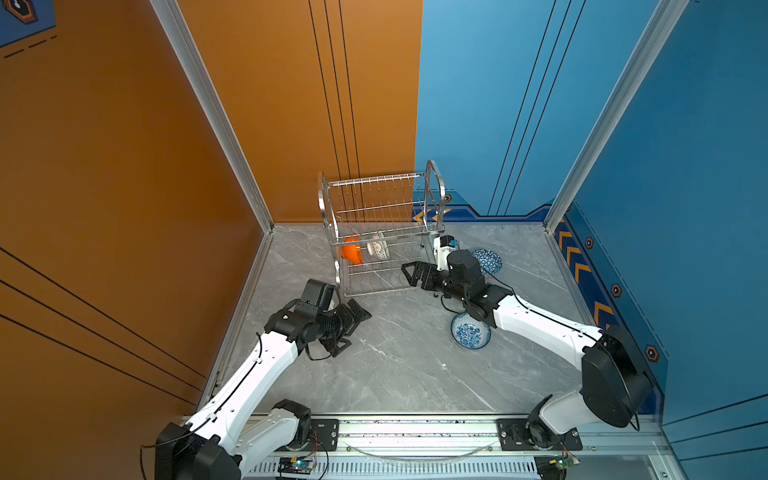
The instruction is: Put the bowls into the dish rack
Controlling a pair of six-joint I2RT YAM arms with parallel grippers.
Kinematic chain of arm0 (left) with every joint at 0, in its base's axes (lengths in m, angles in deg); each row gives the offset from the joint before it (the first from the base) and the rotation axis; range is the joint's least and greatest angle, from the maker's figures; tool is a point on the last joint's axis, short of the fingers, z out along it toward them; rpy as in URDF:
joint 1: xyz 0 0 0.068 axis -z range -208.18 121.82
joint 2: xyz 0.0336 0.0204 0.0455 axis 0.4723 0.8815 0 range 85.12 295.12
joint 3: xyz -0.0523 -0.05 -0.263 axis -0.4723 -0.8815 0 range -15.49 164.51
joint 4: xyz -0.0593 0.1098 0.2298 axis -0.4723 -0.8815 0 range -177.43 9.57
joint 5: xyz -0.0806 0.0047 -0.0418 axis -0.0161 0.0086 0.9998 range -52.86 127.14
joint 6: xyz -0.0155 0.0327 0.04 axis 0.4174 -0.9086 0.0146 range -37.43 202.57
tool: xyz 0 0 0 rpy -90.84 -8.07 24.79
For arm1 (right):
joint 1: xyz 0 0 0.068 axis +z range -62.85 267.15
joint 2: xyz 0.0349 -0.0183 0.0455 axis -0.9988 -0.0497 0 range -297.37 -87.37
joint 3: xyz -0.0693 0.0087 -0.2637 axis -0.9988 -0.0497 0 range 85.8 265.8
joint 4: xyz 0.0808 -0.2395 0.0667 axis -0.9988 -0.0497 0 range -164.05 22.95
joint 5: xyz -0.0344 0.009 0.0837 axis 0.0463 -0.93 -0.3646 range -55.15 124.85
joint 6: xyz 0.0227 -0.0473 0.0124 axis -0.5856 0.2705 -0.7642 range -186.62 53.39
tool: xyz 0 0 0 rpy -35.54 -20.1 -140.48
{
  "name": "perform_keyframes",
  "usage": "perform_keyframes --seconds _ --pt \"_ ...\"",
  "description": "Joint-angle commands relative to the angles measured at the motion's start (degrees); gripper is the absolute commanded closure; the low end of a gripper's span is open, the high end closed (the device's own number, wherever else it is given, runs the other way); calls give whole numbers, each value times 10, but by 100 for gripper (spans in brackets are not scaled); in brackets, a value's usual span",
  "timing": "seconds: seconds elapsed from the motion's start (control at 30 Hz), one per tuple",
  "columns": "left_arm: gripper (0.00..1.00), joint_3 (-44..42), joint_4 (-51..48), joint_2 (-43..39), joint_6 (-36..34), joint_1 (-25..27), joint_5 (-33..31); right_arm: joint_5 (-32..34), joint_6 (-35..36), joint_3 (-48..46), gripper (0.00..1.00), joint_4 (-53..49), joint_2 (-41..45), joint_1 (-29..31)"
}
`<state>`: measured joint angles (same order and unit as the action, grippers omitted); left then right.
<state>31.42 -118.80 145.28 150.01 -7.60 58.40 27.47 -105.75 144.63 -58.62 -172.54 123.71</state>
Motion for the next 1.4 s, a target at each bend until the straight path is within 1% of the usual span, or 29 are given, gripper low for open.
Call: perform_keyframes --seconds 0.0,0.2,0.43,0.63,0.73,0.83,1.0,1.17,1.37 --pt "2 14 37 18 22 30 -37 7 15 -29 0 -44 41 -13" --pt "2 24 86 70 40 85 -53 18 14 -69 0 -83 101 -42" --pt "2 59 131 147 50 141 -64 27 22 -82 0 -202 153 -80" --pt "2 89 170 211 55 175 -64 49 25 -118 0 -289 212 -80" --pt "2 96 192 237 61 189 -62 47 16 -146 0 -318 234 -78" --pt "2 96 211 254 68 199 -61 43 10 -169 4 -336 246 -71" --pt "2 85 224 255 78 207 -70 38 4 -184 13 -351 228 -58" --pt "2 65 226 239 87 212 -78 46 30 -174 18 -351 180 -35" --pt "2 37 226 209 108 222 -99 66 57 -153 25 -364 120 -28"
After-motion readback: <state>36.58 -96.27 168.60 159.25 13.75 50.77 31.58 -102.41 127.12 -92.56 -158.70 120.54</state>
